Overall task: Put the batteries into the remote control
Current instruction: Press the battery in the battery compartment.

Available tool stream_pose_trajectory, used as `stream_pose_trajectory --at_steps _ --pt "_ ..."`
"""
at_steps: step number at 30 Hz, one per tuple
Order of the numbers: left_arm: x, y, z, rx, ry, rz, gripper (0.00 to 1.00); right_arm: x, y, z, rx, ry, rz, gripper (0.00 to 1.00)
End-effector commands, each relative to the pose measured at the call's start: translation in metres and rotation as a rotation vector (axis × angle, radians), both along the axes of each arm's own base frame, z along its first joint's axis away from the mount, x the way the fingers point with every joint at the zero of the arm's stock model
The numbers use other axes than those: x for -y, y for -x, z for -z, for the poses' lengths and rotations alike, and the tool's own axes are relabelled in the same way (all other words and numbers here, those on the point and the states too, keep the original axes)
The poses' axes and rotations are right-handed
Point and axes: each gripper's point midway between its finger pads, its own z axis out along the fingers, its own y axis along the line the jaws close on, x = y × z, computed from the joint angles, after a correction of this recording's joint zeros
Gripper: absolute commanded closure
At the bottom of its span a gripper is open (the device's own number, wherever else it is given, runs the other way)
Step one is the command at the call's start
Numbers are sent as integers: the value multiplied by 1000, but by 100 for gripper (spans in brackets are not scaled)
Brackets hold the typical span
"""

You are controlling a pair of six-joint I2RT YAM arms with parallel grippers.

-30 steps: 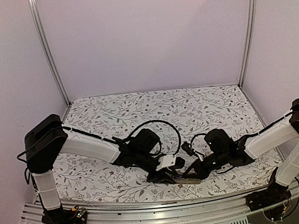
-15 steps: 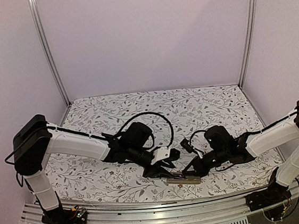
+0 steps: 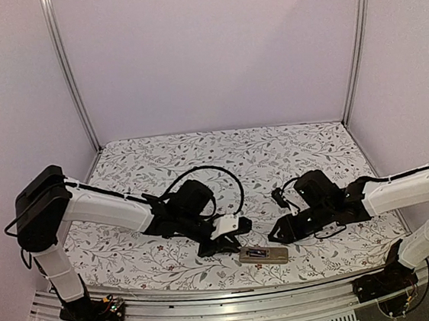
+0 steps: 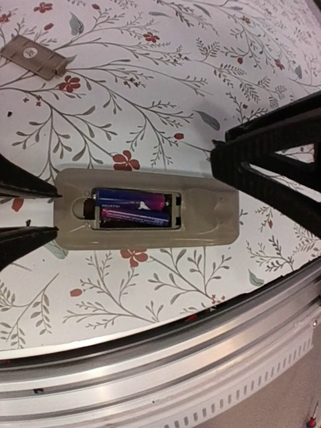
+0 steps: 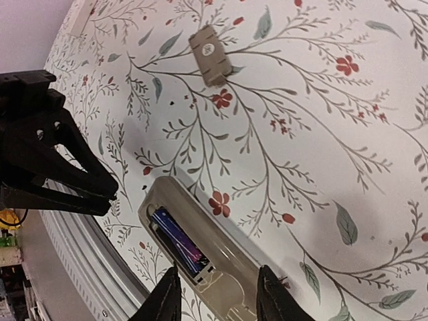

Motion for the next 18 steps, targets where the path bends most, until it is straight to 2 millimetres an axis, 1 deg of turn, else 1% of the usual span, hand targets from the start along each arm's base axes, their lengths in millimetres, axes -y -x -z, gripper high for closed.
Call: stream_pose_trajectory --at_steps 1,2,3,7,11,13,18 --pt "7 -6 7 32 -14 -8 87 42 14 18 -161 152 202 61" --pt "7 -6 8 32 -19 -10 88 44 17 18 -178 151 211 61" --pt "12 -10 4 49 8 -12 88 45 21 19 -204 144 221 60" --pt "16 -13 7 58 11 -13 91 43 34 24 -272 96 219 58" --pt "23 -14 9 52 13 -4 92 42 37 29 -298 101 217 58" --pt "24 -11 11 45 9 7 92 42 39 33 -313 108 212 58" --pt "25 -6 19 29 -3 26 92 34 41 34 -329 64 193 62"
